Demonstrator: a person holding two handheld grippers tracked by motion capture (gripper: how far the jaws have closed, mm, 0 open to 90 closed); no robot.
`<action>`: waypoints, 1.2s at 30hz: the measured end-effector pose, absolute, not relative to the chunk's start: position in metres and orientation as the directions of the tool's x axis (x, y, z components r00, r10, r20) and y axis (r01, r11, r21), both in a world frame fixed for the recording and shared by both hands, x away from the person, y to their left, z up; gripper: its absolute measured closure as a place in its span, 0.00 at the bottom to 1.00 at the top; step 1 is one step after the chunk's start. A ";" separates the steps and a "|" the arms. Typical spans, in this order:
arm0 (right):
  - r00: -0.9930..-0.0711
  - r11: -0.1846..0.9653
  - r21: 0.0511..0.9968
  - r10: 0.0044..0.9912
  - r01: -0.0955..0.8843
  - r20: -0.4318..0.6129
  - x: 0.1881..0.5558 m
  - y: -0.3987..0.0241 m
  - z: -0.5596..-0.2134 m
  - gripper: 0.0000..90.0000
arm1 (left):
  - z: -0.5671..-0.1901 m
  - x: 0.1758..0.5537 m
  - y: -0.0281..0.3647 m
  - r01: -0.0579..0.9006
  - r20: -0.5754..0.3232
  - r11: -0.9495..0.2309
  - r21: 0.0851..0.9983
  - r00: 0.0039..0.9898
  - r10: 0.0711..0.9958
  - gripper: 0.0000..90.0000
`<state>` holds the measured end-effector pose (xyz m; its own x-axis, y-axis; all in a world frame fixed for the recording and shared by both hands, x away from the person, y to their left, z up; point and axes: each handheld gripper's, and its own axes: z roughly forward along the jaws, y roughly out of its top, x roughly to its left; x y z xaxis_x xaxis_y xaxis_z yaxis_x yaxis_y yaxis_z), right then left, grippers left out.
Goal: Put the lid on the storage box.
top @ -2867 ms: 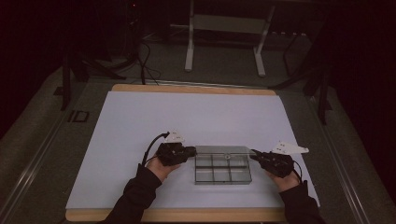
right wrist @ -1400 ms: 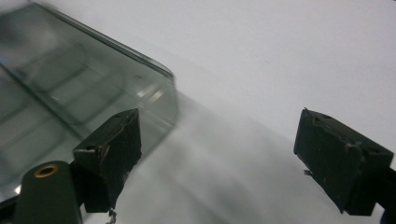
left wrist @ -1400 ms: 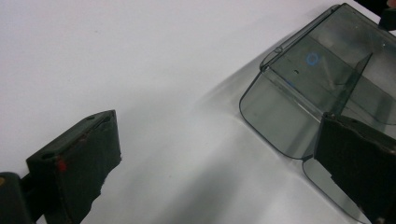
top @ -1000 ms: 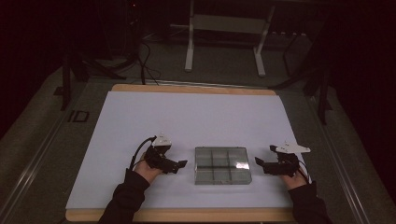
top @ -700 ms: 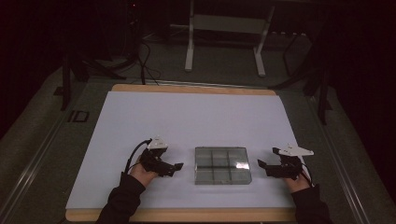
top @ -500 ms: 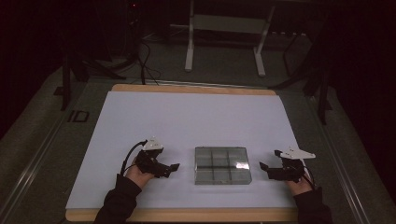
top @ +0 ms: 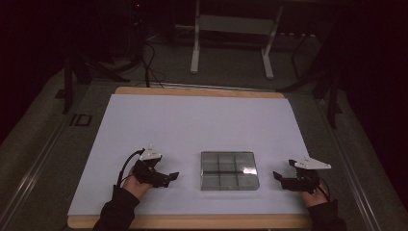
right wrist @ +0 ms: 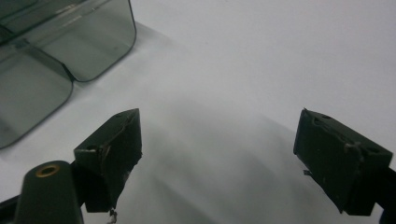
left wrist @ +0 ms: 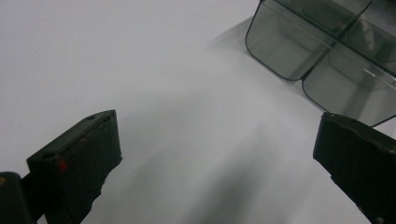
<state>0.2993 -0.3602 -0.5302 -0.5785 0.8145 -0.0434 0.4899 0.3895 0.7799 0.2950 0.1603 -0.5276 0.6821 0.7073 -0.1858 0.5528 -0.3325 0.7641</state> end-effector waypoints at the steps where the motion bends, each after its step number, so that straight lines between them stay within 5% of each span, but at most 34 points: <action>1: -0.576 0.388 0.780 0.816 0.492 -0.043 0.299 -0.361 -0.531 0.17 | -0.528 0.294 0.161 0.554 -0.184 -0.333 0.763 0.680 0.710 0.02; 36: -0.524 0.348 0.797 0.850 0.494 -0.046 0.293 -0.376 -0.532 0.17 | -0.540 0.284 0.181 0.545 -0.145 -0.290 0.787 0.620 0.771 0.02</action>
